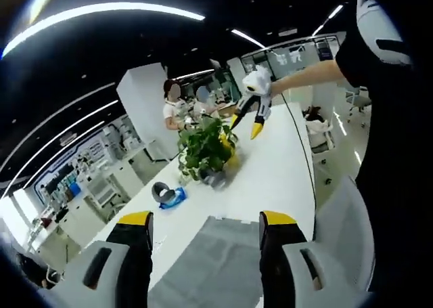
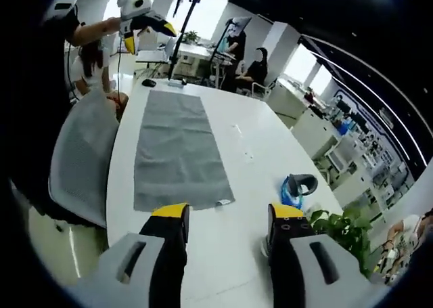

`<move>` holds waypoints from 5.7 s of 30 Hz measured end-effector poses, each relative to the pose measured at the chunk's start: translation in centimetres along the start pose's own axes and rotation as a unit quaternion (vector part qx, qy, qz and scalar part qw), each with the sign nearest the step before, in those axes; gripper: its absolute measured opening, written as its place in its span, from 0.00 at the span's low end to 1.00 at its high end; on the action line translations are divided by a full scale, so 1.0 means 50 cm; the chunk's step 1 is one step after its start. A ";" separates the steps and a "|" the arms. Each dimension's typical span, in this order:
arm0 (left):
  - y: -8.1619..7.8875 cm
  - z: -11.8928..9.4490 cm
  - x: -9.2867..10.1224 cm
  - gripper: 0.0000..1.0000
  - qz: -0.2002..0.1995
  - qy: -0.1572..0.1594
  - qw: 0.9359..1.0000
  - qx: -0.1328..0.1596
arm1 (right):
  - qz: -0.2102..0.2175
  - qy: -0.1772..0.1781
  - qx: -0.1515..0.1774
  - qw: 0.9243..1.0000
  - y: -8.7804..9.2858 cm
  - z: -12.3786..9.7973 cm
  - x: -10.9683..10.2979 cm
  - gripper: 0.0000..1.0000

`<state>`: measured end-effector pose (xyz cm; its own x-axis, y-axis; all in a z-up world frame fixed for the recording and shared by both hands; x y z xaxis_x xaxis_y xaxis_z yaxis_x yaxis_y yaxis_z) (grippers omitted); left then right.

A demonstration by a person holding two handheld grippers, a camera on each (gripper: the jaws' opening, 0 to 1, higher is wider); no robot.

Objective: Fold the towel on the table until its edges align and the towel forms a compact rectangular stack.

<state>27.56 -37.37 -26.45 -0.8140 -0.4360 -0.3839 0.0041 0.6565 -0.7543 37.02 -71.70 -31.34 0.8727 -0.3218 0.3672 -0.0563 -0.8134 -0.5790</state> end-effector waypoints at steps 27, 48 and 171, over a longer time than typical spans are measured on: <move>0.148 0.321 0.272 0.61 -0.057 0.099 0.993 -0.018 | -0.038 -0.023 -0.016 0.999 -0.110 0.106 0.072 0.38; 0.219 0.545 0.381 0.64 -0.137 0.105 0.984 -0.052 | 0.095 -0.120 -0.039 0.987 -0.049 0.384 -0.060 0.39; 0.158 0.533 0.540 0.03 -0.167 0.271 0.948 0.025 | 0.431 -0.015 -0.153 0.889 0.271 0.592 -0.024 0.11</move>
<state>21.07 -60.36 -56.96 -0.9533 -0.2262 0.2000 -0.2900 0.5017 -0.8149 49.55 -68.00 -61.19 0.4541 -0.8802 -0.1382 -0.8357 -0.3669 -0.4087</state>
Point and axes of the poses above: the point that each gripper's makers call its tool centre point, and the gripper's own axes: z roughly forward along the fingers, x roughly to its right, y roughly out of its underside, the point moved 4 cm from there along -z, roughly backward along the fingers, and after that the axes turned 12 degrees about -x, right-handed, at the moved point
